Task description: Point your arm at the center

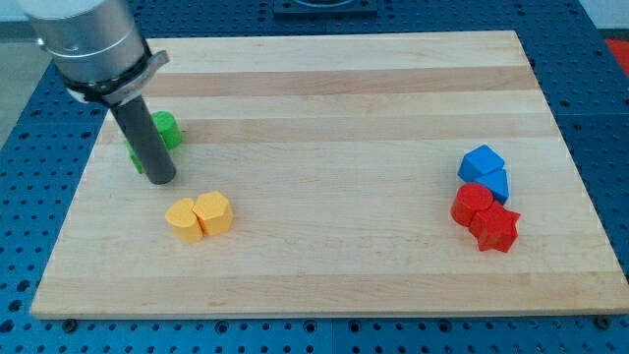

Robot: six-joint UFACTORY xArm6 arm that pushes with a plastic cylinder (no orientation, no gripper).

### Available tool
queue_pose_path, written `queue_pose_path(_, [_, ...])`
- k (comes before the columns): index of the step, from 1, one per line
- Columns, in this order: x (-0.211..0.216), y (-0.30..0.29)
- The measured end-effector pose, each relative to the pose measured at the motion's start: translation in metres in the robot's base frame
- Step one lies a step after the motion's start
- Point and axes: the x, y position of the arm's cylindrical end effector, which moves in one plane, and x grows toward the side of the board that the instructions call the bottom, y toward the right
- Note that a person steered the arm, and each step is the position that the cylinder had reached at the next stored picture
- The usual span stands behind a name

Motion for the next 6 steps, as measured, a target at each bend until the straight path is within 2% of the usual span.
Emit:
queue_pose_path(1, [-0.025,0.033])
queue_pose_path(2, [-0.028,0.037])
queue_pose_path(3, [-0.015,0.091])
queue_pose_path(6, [0.022,0.155])
